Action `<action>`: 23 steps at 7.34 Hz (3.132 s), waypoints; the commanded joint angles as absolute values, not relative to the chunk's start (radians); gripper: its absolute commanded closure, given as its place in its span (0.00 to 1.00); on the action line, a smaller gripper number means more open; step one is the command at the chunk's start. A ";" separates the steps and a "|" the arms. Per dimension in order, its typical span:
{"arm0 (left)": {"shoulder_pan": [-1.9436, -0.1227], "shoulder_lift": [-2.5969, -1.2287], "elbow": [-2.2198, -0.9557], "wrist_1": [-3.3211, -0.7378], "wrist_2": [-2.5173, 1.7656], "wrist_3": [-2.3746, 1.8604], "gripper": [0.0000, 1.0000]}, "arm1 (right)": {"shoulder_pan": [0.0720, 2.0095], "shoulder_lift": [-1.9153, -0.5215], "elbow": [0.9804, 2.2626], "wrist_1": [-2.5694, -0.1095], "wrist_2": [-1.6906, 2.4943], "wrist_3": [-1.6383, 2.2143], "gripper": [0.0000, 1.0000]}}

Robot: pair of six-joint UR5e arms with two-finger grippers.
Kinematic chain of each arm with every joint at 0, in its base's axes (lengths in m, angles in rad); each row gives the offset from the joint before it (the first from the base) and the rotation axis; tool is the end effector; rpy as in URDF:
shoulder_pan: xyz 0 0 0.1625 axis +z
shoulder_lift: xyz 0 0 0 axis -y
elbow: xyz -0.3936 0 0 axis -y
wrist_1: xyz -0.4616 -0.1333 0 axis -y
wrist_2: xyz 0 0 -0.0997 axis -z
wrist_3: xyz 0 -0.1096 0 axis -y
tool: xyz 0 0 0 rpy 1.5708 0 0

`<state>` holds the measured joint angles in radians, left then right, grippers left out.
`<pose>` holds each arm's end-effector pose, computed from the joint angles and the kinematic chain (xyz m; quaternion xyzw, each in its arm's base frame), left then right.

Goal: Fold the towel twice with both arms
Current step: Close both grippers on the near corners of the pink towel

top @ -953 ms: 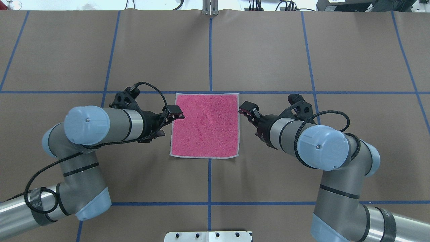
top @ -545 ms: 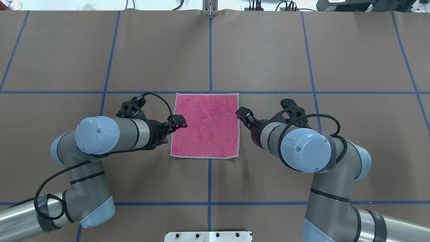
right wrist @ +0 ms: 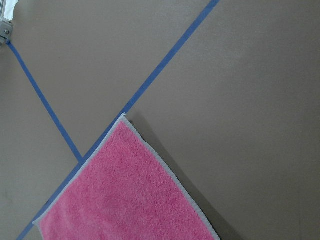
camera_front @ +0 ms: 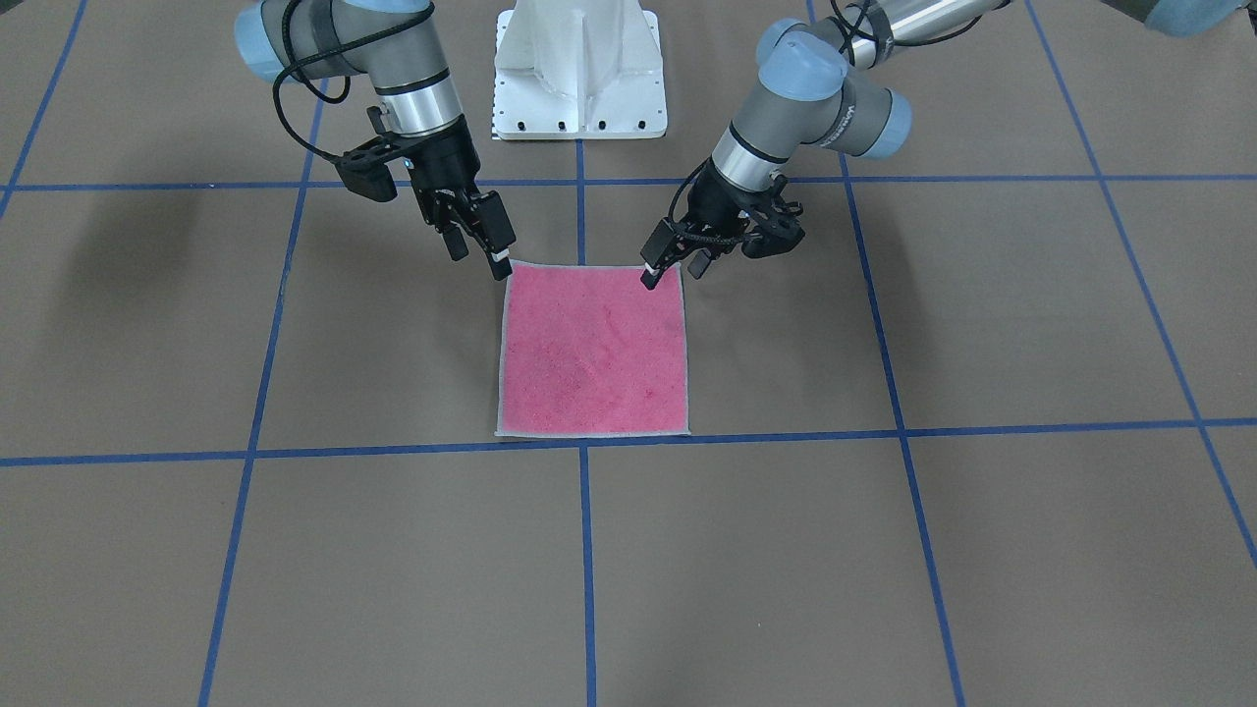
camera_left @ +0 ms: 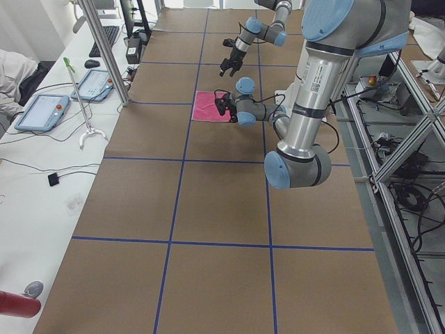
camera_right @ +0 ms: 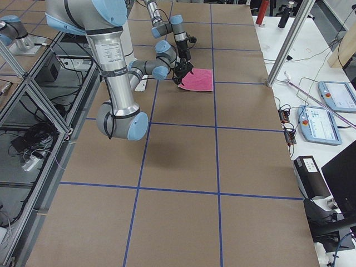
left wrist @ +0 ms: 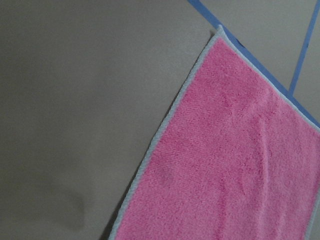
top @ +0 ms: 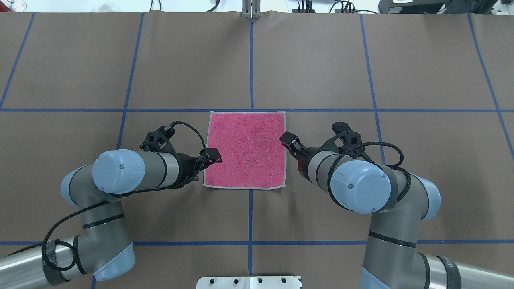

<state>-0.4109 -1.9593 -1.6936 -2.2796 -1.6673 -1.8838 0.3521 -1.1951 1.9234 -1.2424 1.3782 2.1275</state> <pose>0.5820 -0.3875 0.2447 -0.0115 0.5735 -0.2640 0.7754 -0.5397 -0.3626 0.1875 0.0314 -0.5076 0.4209 0.7511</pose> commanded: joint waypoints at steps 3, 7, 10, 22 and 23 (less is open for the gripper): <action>-0.393 -1.953 -1.694 -2.279 -1.645 -1.859 0.05 | 0.351 -1.201 1.925 -1.243 1.378 2.123 0.00; -0.370 -1.951 -1.694 -2.279 -1.602 -1.859 0.28 | 0.350 -1.206 1.925 -1.241 1.373 2.123 0.00; -0.361 -1.950 -1.697 -2.279 -1.601 -1.853 0.34 | 0.350 -1.207 1.924 -1.243 1.367 2.122 0.00; -0.336 -1.950 -1.707 -2.281 -1.565 -1.852 1.00 | 0.250 -1.190 1.838 -1.243 1.289 2.170 0.01; -0.336 -1.950 -1.707 -2.281 -1.565 -1.852 1.00 | 0.242 -1.183 1.816 -1.243 1.289 2.174 0.06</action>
<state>-0.3360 -1.9497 -1.7064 -2.2810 -1.5648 -1.8515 0.2554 -1.1913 1.8496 -1.2437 1.2915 2.1597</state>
